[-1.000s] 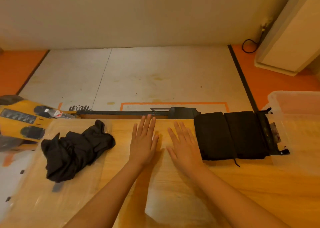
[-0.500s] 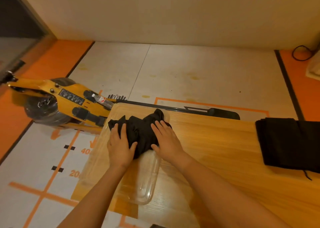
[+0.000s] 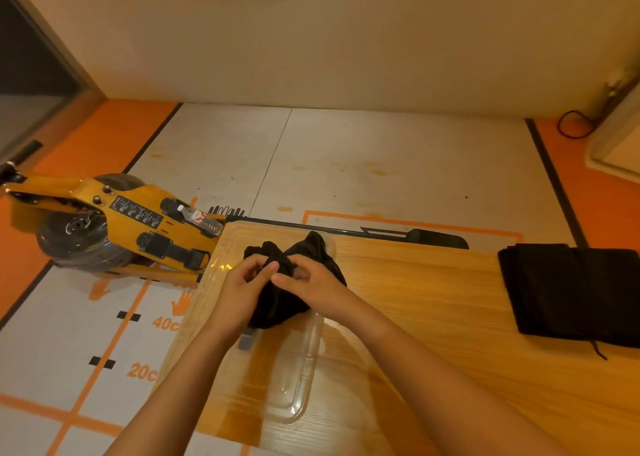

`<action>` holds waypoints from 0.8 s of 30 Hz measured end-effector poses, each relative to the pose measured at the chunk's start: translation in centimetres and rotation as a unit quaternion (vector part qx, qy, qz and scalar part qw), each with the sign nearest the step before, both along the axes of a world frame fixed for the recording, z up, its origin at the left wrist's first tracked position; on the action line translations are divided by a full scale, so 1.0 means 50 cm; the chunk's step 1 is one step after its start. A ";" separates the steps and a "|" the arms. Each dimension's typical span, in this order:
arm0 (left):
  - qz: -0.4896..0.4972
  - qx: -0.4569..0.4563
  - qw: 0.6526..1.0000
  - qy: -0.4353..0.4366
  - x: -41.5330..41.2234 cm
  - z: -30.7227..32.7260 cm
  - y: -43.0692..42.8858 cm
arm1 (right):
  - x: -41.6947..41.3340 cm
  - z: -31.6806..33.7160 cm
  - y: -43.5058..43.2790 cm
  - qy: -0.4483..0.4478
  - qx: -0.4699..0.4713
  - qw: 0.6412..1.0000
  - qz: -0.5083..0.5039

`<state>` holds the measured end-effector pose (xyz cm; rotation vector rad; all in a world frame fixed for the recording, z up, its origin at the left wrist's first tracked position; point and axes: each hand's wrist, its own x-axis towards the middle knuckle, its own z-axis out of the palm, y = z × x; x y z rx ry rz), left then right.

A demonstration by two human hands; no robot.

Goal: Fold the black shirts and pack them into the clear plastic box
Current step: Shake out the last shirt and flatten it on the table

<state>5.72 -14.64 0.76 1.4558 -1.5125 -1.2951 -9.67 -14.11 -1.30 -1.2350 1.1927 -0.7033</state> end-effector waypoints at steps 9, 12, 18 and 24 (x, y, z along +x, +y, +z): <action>0.007 -0.049 0.990 0.130 -0.266 0.190 0.022 | -0.310 0.197 0.080 -0.004 -0.121 0.981 -0.152; 0.035 -0.076 0.985 0.152 -0.348 0.244 0.034 | -0.438 0.253 0.119 0.003 -0.143 0.970 -0.197; 0.003 -0.132 0.980 0.150 -0.481 0.356 0.057 | -0.589 0.337 0.184 -0.007 -0.175 0.957 -0.231; -0.031 -0.243 0.961 0.127 -0.581 0.463 0.093 | -0.642 0.424 0.222 0.044 -0.266 0.933 -0.238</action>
